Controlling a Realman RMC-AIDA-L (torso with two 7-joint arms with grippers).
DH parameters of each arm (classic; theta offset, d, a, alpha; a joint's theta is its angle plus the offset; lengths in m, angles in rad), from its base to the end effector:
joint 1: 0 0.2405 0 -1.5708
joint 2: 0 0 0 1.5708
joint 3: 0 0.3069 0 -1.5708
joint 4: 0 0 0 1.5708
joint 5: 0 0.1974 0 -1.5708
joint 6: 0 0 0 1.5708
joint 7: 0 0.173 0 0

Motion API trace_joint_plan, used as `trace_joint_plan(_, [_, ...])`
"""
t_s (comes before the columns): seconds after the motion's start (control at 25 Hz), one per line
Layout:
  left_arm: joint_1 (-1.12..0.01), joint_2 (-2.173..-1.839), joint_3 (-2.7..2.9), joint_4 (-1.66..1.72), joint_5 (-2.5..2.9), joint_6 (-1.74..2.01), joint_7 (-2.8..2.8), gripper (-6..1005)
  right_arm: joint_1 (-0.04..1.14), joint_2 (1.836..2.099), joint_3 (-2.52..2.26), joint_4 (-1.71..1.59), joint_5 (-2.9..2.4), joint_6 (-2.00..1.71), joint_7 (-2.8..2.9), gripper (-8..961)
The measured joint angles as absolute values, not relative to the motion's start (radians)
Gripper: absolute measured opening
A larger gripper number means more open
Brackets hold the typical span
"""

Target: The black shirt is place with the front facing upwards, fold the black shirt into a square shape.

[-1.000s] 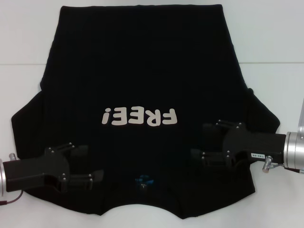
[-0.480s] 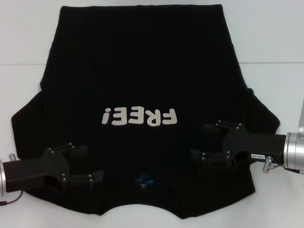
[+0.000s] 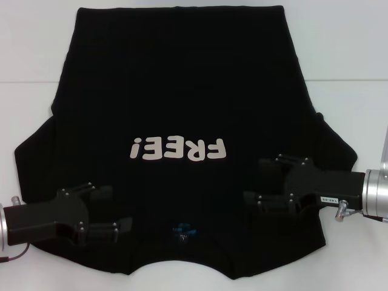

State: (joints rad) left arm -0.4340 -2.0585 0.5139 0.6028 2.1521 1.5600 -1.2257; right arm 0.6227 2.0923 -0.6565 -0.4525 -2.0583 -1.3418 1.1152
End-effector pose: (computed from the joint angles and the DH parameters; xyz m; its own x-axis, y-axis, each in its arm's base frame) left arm -0.3432 0.3167 -0.0415 0.8045 0.3723 0.4629 0.5144 -0.8263 -0.2295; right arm 0.2837 0.3733 -0.0921 0.8793 -0.2287 -0.4178 -0.3575 -0.8965 -0.2616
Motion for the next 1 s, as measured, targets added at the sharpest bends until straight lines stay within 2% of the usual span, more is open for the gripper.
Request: trace_joint_plan(1.0, [-0.428, -2.058, 0.514, 0.603, 2.152, 1.56, -1.226, 935, 0.624, 2.092, -0.656, -0.453, -2.057, -1.35, 1.116, 895])
